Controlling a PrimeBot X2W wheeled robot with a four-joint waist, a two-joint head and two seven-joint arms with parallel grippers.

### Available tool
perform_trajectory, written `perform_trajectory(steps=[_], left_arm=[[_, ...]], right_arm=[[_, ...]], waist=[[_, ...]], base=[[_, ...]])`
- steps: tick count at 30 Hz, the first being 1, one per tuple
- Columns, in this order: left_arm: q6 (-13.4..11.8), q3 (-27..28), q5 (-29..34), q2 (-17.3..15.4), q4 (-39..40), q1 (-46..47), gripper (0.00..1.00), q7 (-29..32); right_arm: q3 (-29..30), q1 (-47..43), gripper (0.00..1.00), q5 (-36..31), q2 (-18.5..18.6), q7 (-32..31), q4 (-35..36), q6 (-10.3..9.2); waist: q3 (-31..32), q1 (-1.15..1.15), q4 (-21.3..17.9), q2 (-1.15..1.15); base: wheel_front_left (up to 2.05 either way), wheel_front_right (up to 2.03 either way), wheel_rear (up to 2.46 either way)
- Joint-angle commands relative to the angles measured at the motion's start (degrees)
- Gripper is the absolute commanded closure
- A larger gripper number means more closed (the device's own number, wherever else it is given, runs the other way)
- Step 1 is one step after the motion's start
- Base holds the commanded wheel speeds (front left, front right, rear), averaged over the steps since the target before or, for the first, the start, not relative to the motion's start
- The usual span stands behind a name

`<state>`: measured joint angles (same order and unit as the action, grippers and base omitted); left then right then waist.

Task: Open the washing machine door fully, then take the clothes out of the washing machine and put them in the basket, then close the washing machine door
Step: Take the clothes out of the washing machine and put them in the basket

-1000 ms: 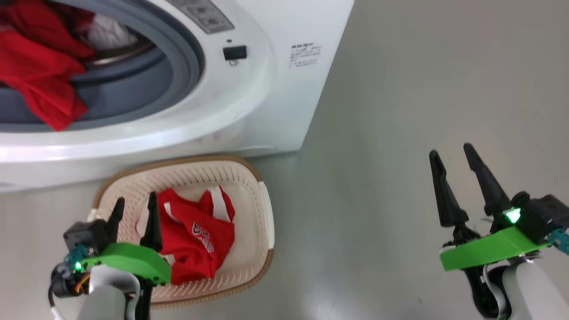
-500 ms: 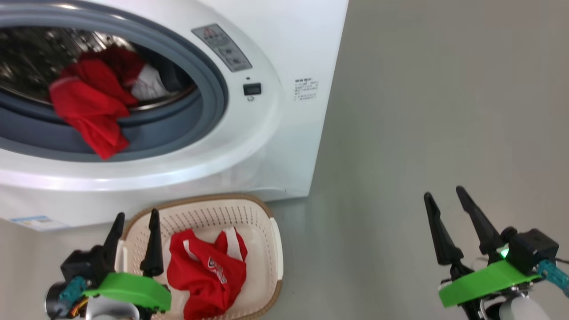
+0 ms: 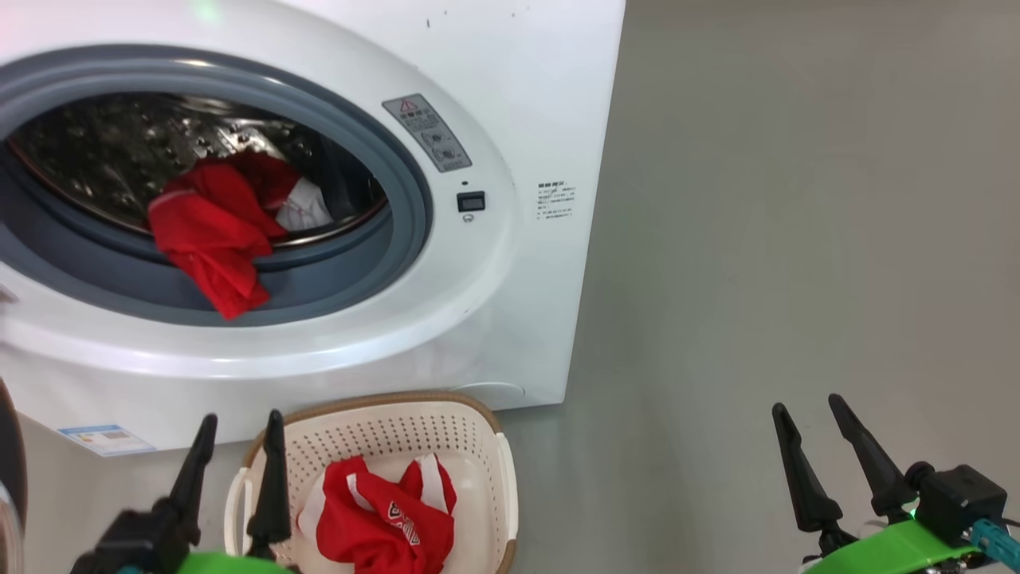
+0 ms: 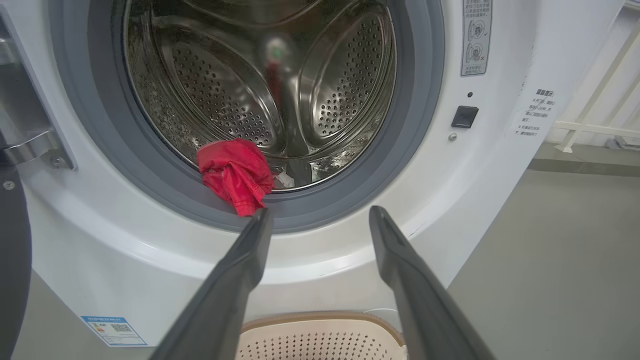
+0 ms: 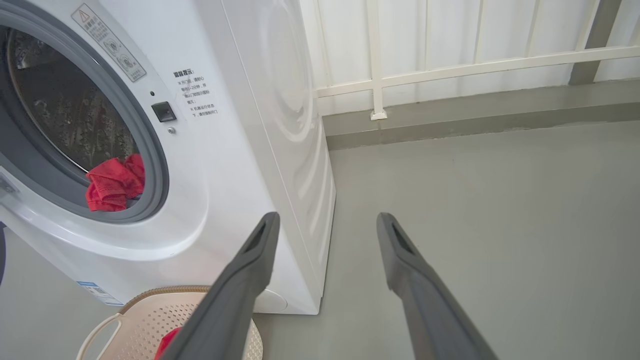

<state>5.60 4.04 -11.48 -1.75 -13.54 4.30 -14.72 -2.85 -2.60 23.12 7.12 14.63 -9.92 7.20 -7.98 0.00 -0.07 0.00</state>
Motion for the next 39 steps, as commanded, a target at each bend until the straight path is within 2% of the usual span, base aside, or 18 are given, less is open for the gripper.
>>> perform_trajectory(steps=[1, 11, 23, 32, 39], left_arm=[[-0.7, 1.4, 0.9, -1.1, 2.9, -1.2, 0.0, -0.3], [-3.1, 0.7, 0.1, -1.1, 7.7, -6.1, 0.0, -0.3], [-3.3, 0.7, -0.2, -1.1, 7.3, -4.2, 0.0, -0.3], [-2.3, 1.1, 1.9, -1.1, 3.7, 4.5, 0.0, -0.3], [-1.6, 4.6, 5.3, -1.4, -2.0, 15.2, 0.0, -0.3]], right_arm=[[-0.8, -0.4, 0.0, -0.1, 0.8, 0.4, 1.7, 0.29], [-0.1, -1.7, 0.0, -0.3, 0.4, 0.4, 2.3, 0.29], [-0.3, -0.3, 0.0, -0.4, 0.7, 0.4, 2.6, 0.29], [-0.9, 2.4, 0.0, -0.4, 0.2, 0.4, 2.8, 0.29], [-1.9, 4.9, 0.0, -0.3, 0.1, 0.4, 2.8, 0.29]], waist=[[0.7, 0.0, 0.0, 0.0], [1.2, 0.0, 0.2, 0.0], [-0.8, 0.0, 0.5, 0.0], [-5.3, 0.0, 0.0, 0.0], [-9.7, 0.0, -2.0, 0.0]], base=[[0.0, 0.0, 0.0], [0.0, 0.0, 0.0], [0.0, 0.0, 0.0], [0.0, 0.0, 0.0], [0.0, 0.0, 0.0]])
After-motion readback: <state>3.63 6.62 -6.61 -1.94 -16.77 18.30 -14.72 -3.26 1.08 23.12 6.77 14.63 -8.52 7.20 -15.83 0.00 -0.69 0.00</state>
